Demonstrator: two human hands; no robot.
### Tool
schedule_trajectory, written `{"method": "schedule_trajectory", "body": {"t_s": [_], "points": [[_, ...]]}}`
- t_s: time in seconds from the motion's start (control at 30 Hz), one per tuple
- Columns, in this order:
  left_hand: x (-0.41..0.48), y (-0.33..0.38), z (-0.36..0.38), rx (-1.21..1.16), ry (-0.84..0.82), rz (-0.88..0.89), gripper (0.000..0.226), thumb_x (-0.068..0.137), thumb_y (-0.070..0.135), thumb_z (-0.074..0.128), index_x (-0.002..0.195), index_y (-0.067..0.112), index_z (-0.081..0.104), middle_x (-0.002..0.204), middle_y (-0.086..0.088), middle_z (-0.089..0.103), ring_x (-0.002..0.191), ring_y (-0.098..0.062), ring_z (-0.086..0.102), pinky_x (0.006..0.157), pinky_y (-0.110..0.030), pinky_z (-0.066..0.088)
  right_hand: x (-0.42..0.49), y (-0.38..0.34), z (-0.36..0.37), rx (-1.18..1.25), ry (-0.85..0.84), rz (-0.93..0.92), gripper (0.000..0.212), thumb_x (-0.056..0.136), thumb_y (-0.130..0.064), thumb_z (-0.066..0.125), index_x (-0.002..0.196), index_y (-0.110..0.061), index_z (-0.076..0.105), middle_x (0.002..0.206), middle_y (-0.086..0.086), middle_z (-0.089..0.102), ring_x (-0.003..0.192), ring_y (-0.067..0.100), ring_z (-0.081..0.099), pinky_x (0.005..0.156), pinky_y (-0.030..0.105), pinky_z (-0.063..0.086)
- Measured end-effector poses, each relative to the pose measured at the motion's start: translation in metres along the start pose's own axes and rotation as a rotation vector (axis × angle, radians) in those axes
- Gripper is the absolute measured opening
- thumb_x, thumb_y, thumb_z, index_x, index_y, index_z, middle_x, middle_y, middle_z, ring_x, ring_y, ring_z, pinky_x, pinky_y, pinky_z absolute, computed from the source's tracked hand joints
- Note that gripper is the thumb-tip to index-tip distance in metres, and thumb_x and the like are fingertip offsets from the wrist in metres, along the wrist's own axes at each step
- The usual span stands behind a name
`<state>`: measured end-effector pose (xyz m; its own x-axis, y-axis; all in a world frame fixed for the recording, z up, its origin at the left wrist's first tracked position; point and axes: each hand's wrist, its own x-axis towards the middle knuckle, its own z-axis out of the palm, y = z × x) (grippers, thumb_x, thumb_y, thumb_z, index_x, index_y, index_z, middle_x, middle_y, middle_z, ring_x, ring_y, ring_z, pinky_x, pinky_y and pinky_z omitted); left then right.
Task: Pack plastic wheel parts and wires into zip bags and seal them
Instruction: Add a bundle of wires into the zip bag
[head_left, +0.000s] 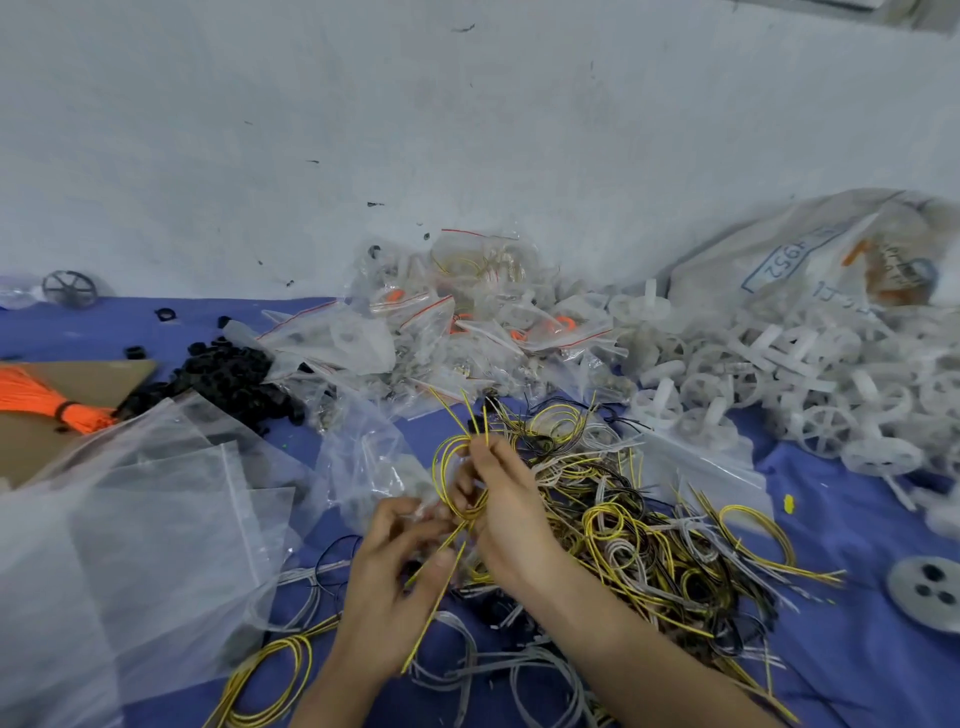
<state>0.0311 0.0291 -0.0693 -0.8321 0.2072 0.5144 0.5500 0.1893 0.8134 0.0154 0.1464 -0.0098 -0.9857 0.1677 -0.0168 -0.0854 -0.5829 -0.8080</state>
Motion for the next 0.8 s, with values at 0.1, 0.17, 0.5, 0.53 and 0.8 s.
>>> {"method": "schedule_trajectory", "body": {"t_s": [0.1,0.17,0.5,0.53,0.8], "points": [[0.001,-0.005,0.002,0.163,-0.024,0.010,0.022,0.077,0.045,0.060,0.086,0.028,0.071,0.102,0.005,0.049,0.095,0.002,0.054,0.082,-0.011,0.041,0.001,0.008,-0.002,-0.078,0.025,-0.068,0.024,0.099,-0.005,0.038,0.076,-0.009,0.040,0.054,0.003,0.034,0.042,0.014,0.036,0.044,0.023,0.037],[0.002,-0.009,0.003,0.223,-0.009,0.088,0.008,0.080,0.025,0.065,0.078,0.020,0.071,0.096,0.003,0.047,0.091,0.003,0.051,0.080,-0.009,0.039,0.001,0.010,-0.002,-0.129,0.025,-0.108,0.022,0.099,-0.003,0.037,0.078,-0.009,0.042,0.053,0.002,0.035,0.041,0.013,0.036,0.041,0.020,0.035],[0.001,-0.009,0.003,0.244,0.019,0.161,0.022,0.088,0.012,0.058,0.066,0.016,0.061,0.092,0.013,0.038,0.084,0.002,0.049,0.070,-0.005,0.035,0.014,-0.003,-0.015,-0.336,0.042,-0.186,0.012,0.095,-0.008,0.052,0.090,-0.014,0.061,0.057,-0.001,0.049,0.045,0.009,0.044,0.048,0.018,0.040],[0.001,-0.010,0.003,0.244,0.017,0.160,0.022,0.089,0.015,0.057,0.066,0.016,0.061,0.092,0.013,0.038,0.083,0.002,0.049,0.070,-0.006,0.035,0.015,-0.005,-0.018,-0.389,0.023,-0.189,0.011,0.093,-0.008,0.055,0.091,-0.015,0.063,0.056,-0.006,0.049,0.046,0.006,0.043,0.050,0.016,0.038],[0.001,-0.010,0.004,0.250,0.006,0.140,0.025,0.091,0.022,0.053,0.069,0.015,0.061,0.093,0.012,0.038,0.078,-0.004,0.049,0.065,-0.013,0.038,0.020,-0.022,-0.029,-0.491,0.132,-0.138,0.029,0.102,-0.018,0.038,0.081,-0.012,0.057,0.059,0.004,0.040,0.046,0.012,0.039,0.045,0.022,0.040]]}}
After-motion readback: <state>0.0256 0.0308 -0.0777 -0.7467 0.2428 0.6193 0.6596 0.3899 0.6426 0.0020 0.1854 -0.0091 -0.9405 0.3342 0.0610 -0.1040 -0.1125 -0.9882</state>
